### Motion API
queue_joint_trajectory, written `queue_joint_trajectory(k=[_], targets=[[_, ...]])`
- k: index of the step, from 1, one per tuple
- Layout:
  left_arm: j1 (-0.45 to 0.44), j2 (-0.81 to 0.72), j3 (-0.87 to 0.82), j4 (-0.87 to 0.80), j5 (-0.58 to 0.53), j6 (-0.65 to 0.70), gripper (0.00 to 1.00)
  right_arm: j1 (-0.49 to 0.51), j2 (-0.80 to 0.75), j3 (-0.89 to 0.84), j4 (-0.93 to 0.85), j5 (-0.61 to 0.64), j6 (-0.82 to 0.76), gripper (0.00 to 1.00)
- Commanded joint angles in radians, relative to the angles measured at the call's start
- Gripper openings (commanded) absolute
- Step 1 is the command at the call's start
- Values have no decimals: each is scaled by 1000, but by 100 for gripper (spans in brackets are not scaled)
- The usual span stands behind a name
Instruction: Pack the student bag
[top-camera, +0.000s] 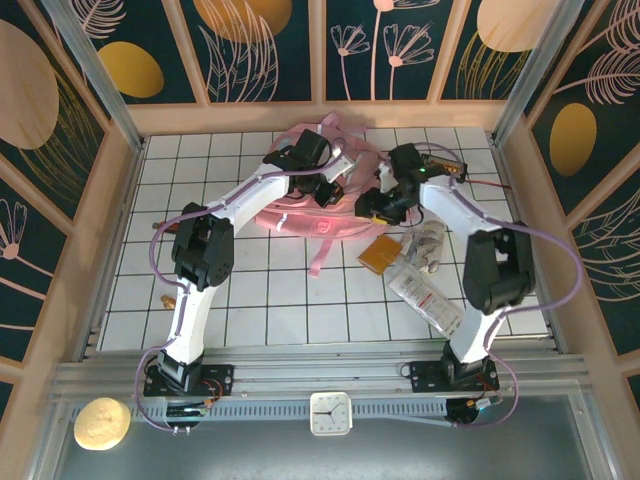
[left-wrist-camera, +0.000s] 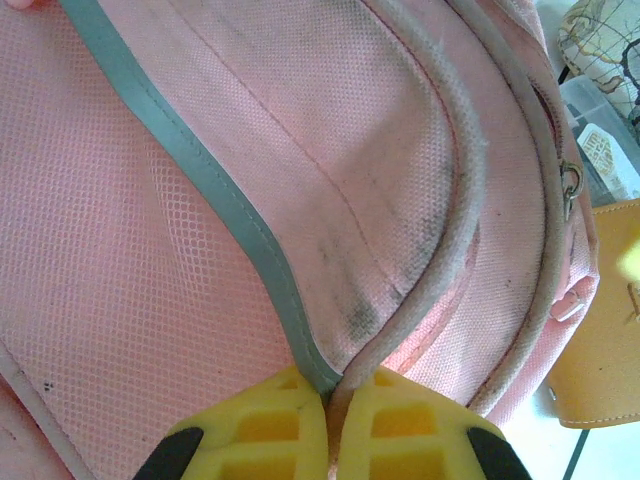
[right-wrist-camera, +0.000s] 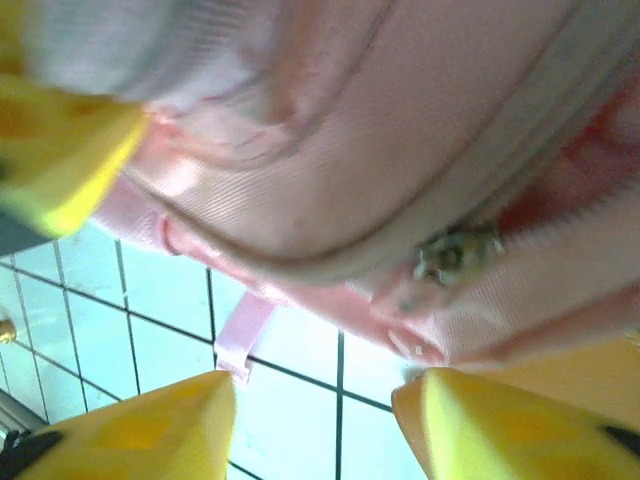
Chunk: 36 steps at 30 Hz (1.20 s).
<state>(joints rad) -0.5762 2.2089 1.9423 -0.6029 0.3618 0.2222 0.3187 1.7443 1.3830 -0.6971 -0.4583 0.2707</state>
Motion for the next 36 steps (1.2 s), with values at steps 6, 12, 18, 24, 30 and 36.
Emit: queue_joint_trajectory(k=[6,12,18,24,30,36], targets=[[-8,-65,48,-5,77,-45,0,-63,-33,25,80,-80,-70,61],[-8,-70,40,-13,91,-50,0,-71,11,57,61,-50,-170,57],[-8,-67,45,-23,94,-56,0,-70,-25,-54,110,-14,-110,54],[-8,-73,36,-24,109,-58,0,-69,6,-46,146,46,-76,52],[-8,-77,32,-21,129,-69,0,-52,31,-29,194,67,-39,52],[-8,-80,36,-11,147,-87,0,-19,58,-5,182,116,-40,49]])
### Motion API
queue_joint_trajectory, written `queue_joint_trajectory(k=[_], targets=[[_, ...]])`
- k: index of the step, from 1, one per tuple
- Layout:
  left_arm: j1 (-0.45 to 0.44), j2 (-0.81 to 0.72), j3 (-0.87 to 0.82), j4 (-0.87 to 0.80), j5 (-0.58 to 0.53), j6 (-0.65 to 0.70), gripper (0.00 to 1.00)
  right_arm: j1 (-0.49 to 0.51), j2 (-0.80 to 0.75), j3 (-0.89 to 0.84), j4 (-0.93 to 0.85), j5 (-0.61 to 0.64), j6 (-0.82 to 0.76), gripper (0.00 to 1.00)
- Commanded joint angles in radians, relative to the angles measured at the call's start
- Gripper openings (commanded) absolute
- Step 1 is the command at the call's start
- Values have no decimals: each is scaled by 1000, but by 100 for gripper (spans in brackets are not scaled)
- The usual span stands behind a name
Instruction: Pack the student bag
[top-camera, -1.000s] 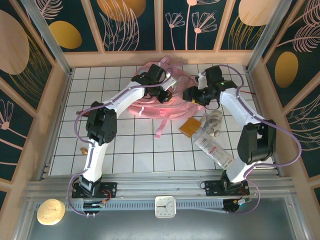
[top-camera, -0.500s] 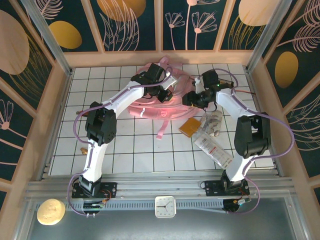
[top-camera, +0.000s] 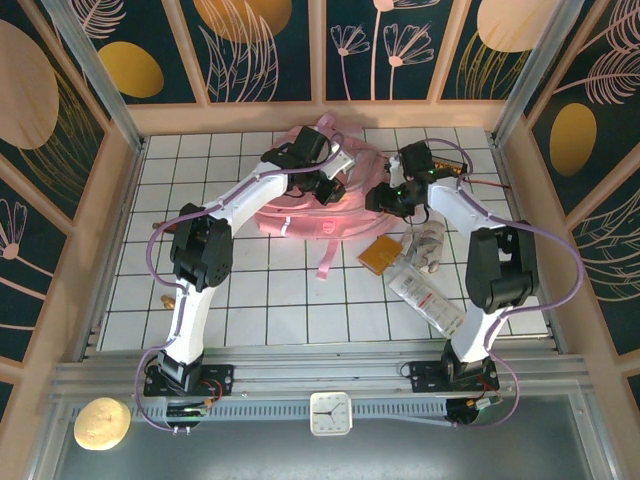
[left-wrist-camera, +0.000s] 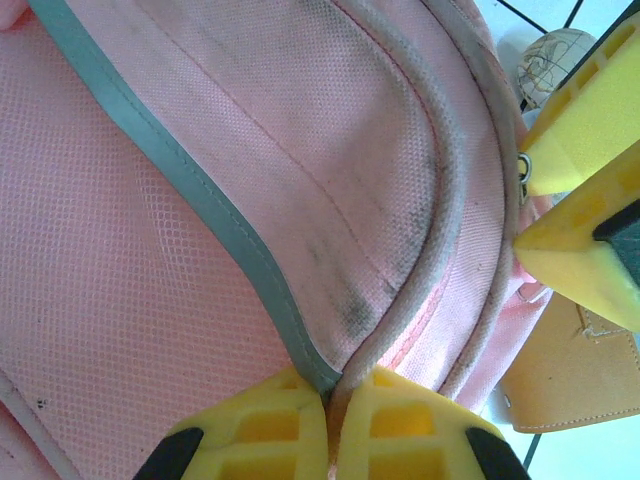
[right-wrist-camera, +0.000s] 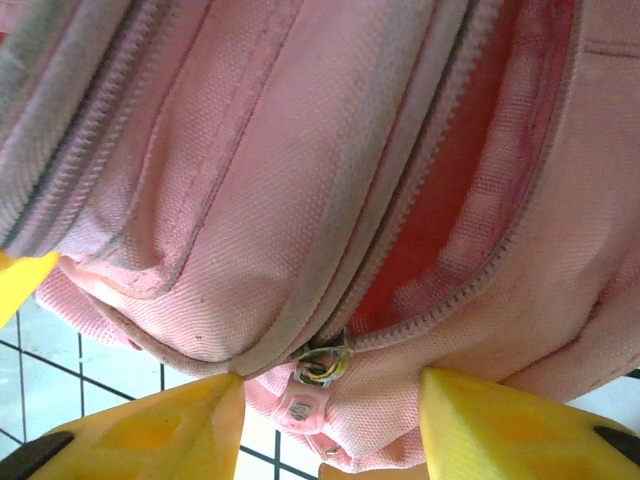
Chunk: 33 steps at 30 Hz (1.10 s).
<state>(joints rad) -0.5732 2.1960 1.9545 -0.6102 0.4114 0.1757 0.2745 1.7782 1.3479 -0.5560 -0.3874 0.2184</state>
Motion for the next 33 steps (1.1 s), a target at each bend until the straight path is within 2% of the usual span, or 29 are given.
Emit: queue_joint_trajectory(k=[1,7,15,17,22,25,28,33], targets=[[-11,-69,24,-1,101,-46,0,30,23,25,43,57,9,48],[-12,-77,26,10,122,-65,0,73,22,-1,87,106,-30,46],[-10,-86,16,14,134,-70,0,83,3,-77,184,52,-87,46],[-11,-87,13,14,136,-71,0,80,11,-81,198,42,-88,42],[-11,-91,4,15,134,-74,0,76,31,-60,205,30,-72,20],[-11,-92,8,15,125,-82,0,76,26,-47,180,42,-69,11],[-11,-90,14,17,103,-95,0,76,3,-35,130,69,-70,4],[-11,-64,53,11,47,-149,0,98,-24,15,-30,108,-92,0]])
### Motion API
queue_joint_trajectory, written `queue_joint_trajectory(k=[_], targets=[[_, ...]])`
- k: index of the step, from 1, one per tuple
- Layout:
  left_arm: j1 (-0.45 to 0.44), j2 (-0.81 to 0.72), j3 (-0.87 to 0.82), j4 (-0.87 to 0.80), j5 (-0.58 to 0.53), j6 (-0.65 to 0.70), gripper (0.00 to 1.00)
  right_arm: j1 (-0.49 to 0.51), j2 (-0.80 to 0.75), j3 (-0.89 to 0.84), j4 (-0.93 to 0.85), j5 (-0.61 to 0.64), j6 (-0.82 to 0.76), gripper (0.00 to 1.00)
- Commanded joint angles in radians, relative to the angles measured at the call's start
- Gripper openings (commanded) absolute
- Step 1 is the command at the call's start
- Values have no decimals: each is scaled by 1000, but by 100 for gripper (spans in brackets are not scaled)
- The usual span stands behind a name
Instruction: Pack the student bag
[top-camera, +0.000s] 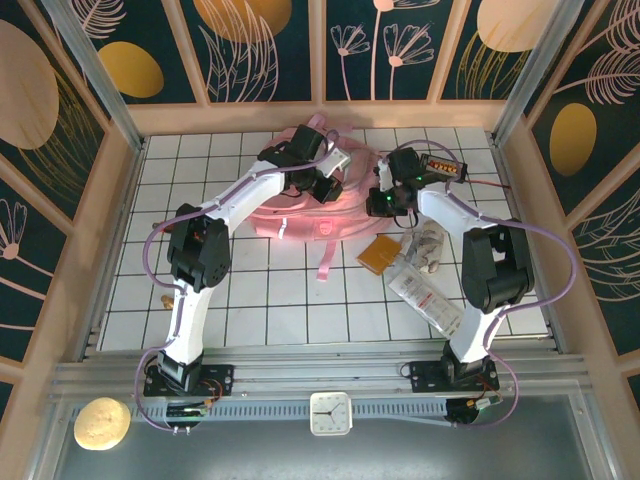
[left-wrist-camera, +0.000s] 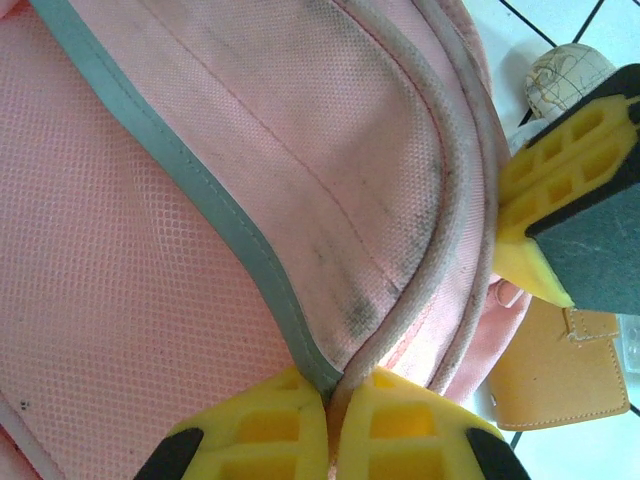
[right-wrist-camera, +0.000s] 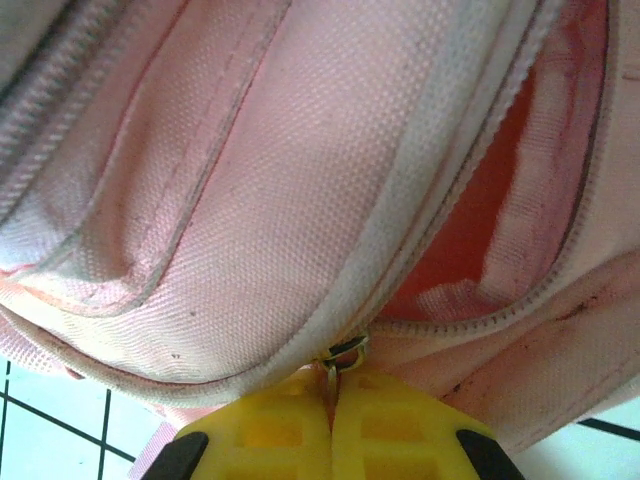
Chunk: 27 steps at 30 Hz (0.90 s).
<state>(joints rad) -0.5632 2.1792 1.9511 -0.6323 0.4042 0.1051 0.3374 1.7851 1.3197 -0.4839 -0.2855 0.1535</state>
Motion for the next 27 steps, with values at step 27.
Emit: queue_joint_trajectory(k=[27], targets=[[-25,-29,88,40,90,-134,0,97,100,210,-242,9,-23,18]])
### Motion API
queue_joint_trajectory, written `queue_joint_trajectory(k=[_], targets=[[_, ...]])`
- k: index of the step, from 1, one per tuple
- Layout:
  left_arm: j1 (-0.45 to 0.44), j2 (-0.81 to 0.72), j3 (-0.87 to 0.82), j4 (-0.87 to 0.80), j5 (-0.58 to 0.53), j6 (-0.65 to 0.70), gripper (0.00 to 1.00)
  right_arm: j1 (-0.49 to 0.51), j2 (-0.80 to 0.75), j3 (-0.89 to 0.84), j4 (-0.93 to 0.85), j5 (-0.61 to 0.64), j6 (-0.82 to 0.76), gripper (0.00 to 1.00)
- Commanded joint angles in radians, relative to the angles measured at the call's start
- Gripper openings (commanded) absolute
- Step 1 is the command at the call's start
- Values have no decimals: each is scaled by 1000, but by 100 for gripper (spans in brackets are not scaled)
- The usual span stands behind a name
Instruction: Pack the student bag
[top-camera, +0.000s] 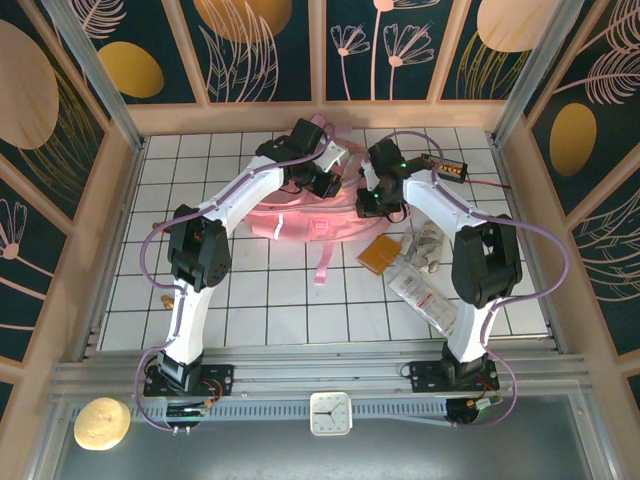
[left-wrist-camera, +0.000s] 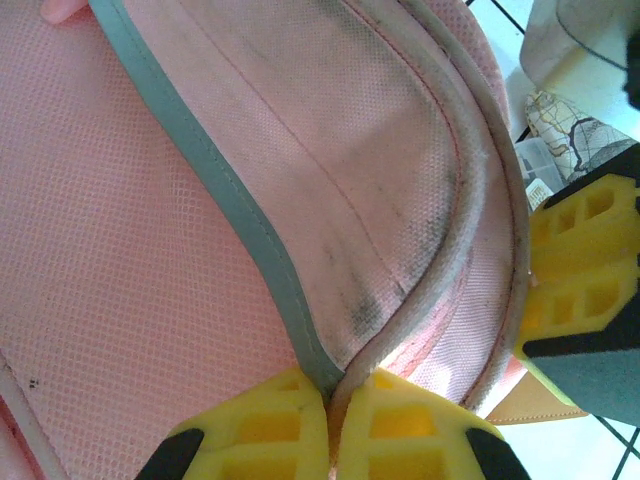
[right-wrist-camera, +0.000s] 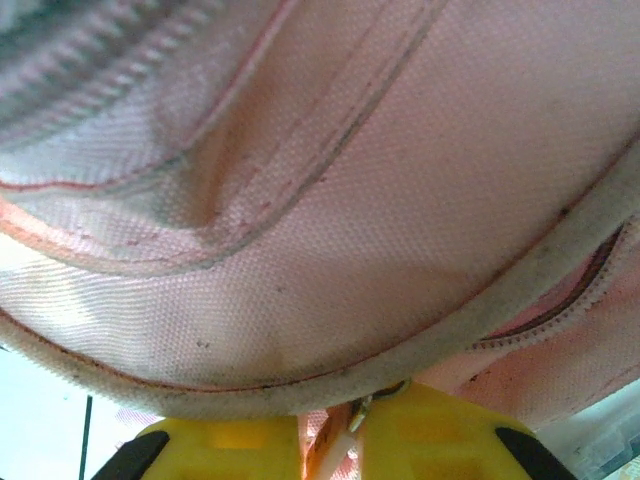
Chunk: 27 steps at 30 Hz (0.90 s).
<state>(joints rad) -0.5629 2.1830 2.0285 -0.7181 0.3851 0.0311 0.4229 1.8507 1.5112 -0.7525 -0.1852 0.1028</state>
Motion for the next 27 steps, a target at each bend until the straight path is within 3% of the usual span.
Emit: queue_joint_trajectory(k=[1,12,21,27], targets=[[-26,-34,11,125,109,-60,0,13,36,28,16,-89,27,17],[-29,0,36,87,40,-54,0,31,28,125,-152,-98,37,8],[-38,16,73,98,60,-77,0,66,168,260,-347,-283,11,9],[-48,9,58,103,66,-80,0,72,186,263,-280,-410,80,11]])
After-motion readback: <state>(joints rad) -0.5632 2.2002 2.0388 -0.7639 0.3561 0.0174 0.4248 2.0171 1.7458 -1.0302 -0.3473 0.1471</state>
